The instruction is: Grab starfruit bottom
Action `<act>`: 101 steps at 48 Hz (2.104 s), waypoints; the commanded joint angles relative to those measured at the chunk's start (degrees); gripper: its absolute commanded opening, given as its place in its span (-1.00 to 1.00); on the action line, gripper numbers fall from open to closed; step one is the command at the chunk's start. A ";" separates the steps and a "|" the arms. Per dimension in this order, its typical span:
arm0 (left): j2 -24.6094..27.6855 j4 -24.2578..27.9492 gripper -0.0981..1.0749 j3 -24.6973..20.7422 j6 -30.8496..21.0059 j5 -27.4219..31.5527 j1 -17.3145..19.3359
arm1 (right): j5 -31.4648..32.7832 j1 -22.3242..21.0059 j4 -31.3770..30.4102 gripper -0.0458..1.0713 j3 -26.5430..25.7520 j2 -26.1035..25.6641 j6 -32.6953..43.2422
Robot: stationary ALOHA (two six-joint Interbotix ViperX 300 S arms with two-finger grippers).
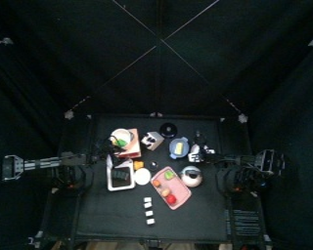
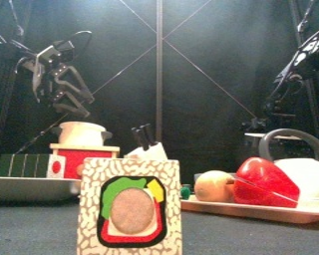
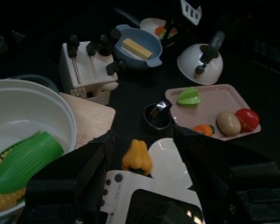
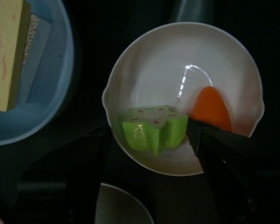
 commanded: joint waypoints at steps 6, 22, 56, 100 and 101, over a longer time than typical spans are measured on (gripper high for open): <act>-0.09 0.09 0.71 -0.70 0.00 -0.53 0.18 | -0.97 -0.53 -0.35 0.81 -0.44 -0.35 0.09; -0.09 0.09 0.71 -0.62 0.00 -0.44 0.09 | -0.97 -0.44 -0.35 0.80 -0.62 -0.35 0.09; -0.09 0.09 0.71 -0.53 0.00 -0.53 0.18 | -0.97 -0.09 -0.26 0.49 -1.58 -2.11 0.09; -0.18 0.00 0.71 -0.53 0.00 -0.44 0.09 | -14.50 -4.75 -2.46 0.66 3.96 -2.37 0.35; -0.09 0.09 0.71 -0.53 0.00 -0.44 0.09 | -14.59 -4.83 -2.46 0.68 3.96 -2.46 0.53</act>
